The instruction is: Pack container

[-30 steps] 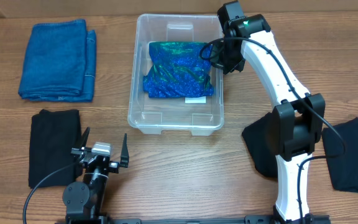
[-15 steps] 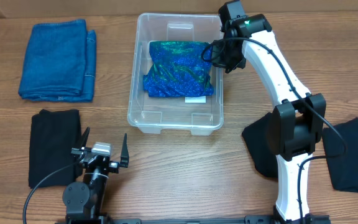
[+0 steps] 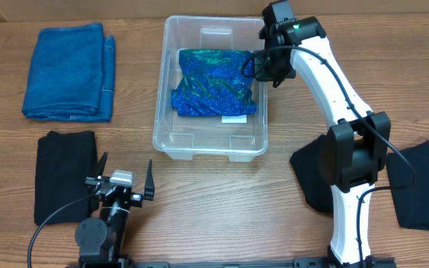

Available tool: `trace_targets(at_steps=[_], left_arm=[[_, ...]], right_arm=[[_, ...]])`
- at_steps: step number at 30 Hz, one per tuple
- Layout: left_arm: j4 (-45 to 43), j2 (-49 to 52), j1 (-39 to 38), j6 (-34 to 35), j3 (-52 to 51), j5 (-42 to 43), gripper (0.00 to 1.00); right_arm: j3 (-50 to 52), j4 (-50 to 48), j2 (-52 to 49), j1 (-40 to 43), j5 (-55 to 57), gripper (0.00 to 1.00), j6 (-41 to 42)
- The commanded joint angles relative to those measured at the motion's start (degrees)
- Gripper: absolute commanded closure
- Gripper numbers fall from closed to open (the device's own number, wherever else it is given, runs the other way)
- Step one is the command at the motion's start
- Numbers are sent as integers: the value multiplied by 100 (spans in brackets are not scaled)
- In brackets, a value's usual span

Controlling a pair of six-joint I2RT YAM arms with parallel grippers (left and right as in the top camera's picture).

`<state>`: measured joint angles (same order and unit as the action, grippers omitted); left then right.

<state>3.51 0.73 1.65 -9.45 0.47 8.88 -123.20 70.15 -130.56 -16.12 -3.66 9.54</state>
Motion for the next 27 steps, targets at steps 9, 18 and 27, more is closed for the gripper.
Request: trace_targets(at_steps=[9,18,27], left_arm=[[11,-48,31,-81,-20,-35,0],[9,-48,31,-81,-20,-35,0],[11,-48,31,-81,-20,-35,0]], right_arm=[[9,-7,63,48,39,82,-815],[9,-9,63,48,37,82,-931],[9,-66,63,37,-4,82,-223]])
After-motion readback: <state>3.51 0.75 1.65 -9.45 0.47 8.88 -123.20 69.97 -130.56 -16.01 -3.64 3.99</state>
